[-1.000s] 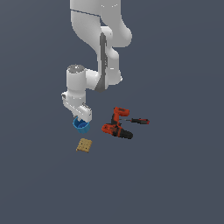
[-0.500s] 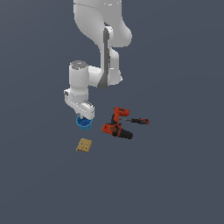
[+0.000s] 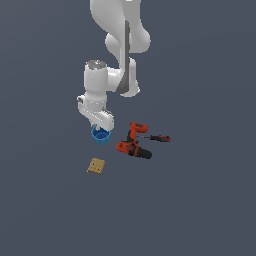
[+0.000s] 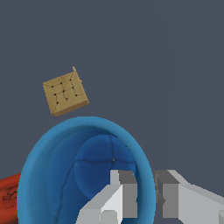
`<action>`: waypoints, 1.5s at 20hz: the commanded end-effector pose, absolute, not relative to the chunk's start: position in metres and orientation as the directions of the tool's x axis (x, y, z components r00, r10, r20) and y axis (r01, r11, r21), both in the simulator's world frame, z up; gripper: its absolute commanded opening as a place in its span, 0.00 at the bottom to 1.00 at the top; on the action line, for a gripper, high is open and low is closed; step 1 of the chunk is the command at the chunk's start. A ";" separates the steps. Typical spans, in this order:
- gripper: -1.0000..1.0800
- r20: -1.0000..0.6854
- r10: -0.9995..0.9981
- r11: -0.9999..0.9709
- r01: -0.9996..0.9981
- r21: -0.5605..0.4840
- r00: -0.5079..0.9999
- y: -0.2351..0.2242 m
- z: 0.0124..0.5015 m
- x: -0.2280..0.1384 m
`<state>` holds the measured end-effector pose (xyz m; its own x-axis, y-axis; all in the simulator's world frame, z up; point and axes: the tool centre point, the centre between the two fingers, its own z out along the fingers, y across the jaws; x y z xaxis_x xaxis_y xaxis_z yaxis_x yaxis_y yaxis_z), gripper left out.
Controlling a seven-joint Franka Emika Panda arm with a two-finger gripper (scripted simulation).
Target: Pick up a designated object from a clutter of objects.
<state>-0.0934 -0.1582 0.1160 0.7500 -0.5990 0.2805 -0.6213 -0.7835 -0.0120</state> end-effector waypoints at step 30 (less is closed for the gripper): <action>0.00 0.291 -0.598 -0.782 -0.624 -0.006 0.747 -0.069 0.221 -0.124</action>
<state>-0.1225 -0.0760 0.2124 0.7475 -0.5984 0.2885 -0.6238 -0.7816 -0.0049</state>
